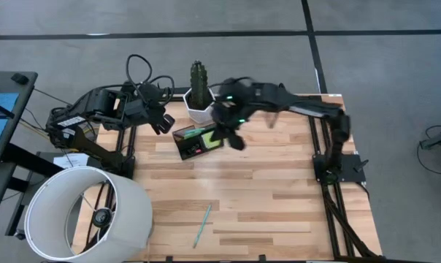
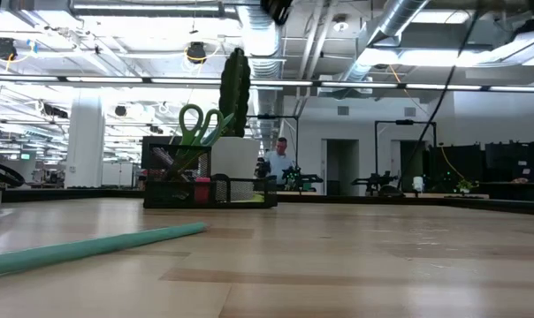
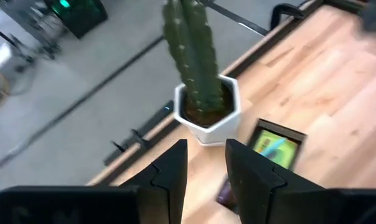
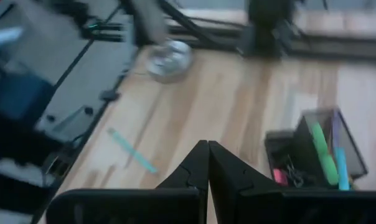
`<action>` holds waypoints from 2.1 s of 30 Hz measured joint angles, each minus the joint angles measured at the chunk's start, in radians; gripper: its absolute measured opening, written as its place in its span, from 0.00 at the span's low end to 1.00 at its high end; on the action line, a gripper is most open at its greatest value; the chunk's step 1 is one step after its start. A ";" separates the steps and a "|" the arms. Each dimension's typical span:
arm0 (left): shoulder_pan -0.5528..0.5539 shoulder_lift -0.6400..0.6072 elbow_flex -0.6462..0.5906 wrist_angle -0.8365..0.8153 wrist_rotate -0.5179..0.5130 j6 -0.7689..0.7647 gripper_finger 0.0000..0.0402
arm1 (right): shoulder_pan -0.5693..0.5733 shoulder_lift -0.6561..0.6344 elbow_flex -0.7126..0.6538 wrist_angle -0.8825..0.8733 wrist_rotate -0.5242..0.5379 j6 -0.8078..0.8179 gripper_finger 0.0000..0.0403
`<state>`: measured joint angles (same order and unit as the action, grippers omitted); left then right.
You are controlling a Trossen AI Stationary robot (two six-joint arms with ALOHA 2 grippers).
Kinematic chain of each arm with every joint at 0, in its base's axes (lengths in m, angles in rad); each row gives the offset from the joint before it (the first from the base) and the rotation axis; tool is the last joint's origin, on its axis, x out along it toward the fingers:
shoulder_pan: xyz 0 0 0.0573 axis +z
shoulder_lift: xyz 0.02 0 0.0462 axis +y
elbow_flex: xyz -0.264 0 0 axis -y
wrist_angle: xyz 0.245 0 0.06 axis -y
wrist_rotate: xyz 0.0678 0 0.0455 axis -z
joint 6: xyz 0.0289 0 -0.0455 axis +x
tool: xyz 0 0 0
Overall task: Pick and place office supplies into organizer
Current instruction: Put the blue pencil into the black mesh organizer
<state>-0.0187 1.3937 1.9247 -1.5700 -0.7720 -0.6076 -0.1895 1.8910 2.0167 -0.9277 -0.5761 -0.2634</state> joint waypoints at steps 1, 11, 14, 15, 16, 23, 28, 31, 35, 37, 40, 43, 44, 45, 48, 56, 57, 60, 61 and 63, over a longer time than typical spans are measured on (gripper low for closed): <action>-0.002 0.000 0.000 0.006 0.019 -0.010 0.25 | 0.009 -0.034 0.000 -0.023 -0.006 -0.038 0.00; -0.073 0.002 0.000 0.068 0.062 -0.032 0.25 | 0.060 -0.328 -0.118 -0.219 -0.553 -0.612 0.00; -0.093 0.002 0.000 0.065 0.044 -0.061 0.25 | 0.057 -0.351 -0.266 -0.096 -0.568 -0.636 0.00; -0.096 0.002 0.000 0.065 0.044 -0.067 0.25 | 0.057 -0.349 -0.323 -0.021 -0.557 -0.619 0.00; -0.100 0.002 0.000 0.065 0.045 -0.068 0.25 | 0.059 -0.344 -0.379 0.067 -0.551 -0.590 0.00; -0.119 0.002 0.000 0.059 0.053 -0.069 0.25 | 0.157 -0.196 -0.565 0.559 -0.544 -0.334 0.00; -0.119 0.002 0.000 0.053 0.058 -0.069 0.25 | 0.213 -0.044 -0.526 0.697 -0.558 -0.210 0.03; -0.119 0.002 0.000 0.044 0.058 -0.071 0.25 | 0.238 0.022 -0.471 0.704 -0.567 -0.208 0.09; -0.119 0.002 0.000 0.029 0.075 -0.094 0.25 | 0.267 0.091 -0.408 0.702 -0.541 -0.231 0.19; -0.118 0.003 0.000 0.018 0.092 -0.096 0.25 | 0.277 0.116 -0.387 0.708 -0.509 -0.291 0.23; -0.118 0.003 0.000 0.002 0.118 -0.097 0.25 | 0.293 0.129 -0.386 0.703 -0.419 -0.407 0.29; -0.118 0.003 0.000 0.003 0.133 -0.097 0.25 | 0.312 0.174 -0.395 0.751 -0.293 -0.479 0.32; -0.118 0.003 0.000 0.003 0.137 -0.097 0.25 | 0.318 0.191 -0.403 0.733 -0.269 -0.479 0.33; -0.119 0.003 0.000 0.003 0.138 -0.097 0.25 | 0.324 0.215 -0.409 0.731 -0.269 -0.463 0.34; -0.118 0.003 0.000 0.000 0.139 -0.097 0.25 | 0.341 0.285 -0.400 0.834 -0.300 -0.412 0.35; -0.118 0.003 0.000 -0.001 0.148 -0.087 0.25 | 0.375 0.427 -0.399 1.032 -0.317 -0.442 0.32; -0.118 0.003 0.000 -0.001 0.150 -0.087 0.25 | 0.374 0.428 -0.401 1.036 -0.320 -0.424 0.32; -0.118 0.003 0.000 -0.001 0.170 -0.086 0.25 | 0.368 0.470 -0.398 1.054 -0.318 -0.421 0.32; -0.118 0.003 0.000 -0.001 0.173 -0.086 0.25 | 0.363 0.481 -0.404 1.036 -0.318 -0.420 0.32; -0.118 0.003 0.000 -0.001 0.174 -0.086 0.25 | 0.357 0.509 -0.405 1.041 -0.321 -0.412 0.32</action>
<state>-0.1371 1.3964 1.9244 -1.5711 -0.5976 -0.6937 0.1671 2.3997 1.6112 0.1138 -0.8973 -0.6756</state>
